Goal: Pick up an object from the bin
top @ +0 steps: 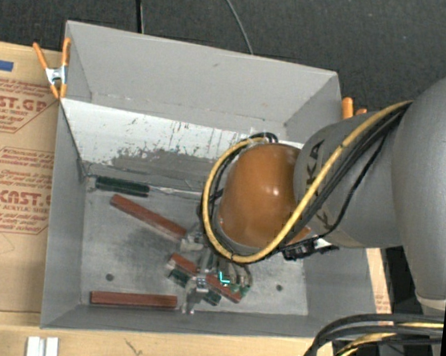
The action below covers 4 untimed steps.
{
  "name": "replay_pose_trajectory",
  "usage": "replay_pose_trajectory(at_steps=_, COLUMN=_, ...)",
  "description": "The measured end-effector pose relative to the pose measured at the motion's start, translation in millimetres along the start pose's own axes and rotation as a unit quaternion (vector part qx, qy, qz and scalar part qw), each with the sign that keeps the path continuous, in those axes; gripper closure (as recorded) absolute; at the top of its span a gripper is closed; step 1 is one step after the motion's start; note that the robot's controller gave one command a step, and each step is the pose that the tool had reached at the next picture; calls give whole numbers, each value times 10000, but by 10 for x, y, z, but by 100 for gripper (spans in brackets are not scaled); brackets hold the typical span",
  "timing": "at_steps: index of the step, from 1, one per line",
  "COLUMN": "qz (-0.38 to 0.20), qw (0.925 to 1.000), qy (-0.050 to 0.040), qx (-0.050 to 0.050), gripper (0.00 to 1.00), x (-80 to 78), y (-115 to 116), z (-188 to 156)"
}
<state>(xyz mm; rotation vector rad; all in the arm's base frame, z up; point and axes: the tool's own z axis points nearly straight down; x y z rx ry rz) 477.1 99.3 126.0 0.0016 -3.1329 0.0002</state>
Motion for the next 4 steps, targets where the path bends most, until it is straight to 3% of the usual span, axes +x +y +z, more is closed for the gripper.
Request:
replay_pose_trajectory(at_steps=1, qz=2, qw=10000, qy=-37, qx=-4, gripper=0, x=-21, y=-3, z=-38)
replay_pose_trajectory(at_steps=2, qz=-915, qw=9958, qy=-94, qx=-15, gripper=100, x=-495, y=-274, z=503)
replay_pose_trajectory(at_steps=3, qz=-915, qw=9958, qy=-94, qx=-16, gripper=100, x=-495, y=-274, z=503)
replay_pose_trajectory(at_steps=4, qz=-680, qw=9977, qy=-83, qx=0, gripper=100, x=-702, y=-301, z=-1114)
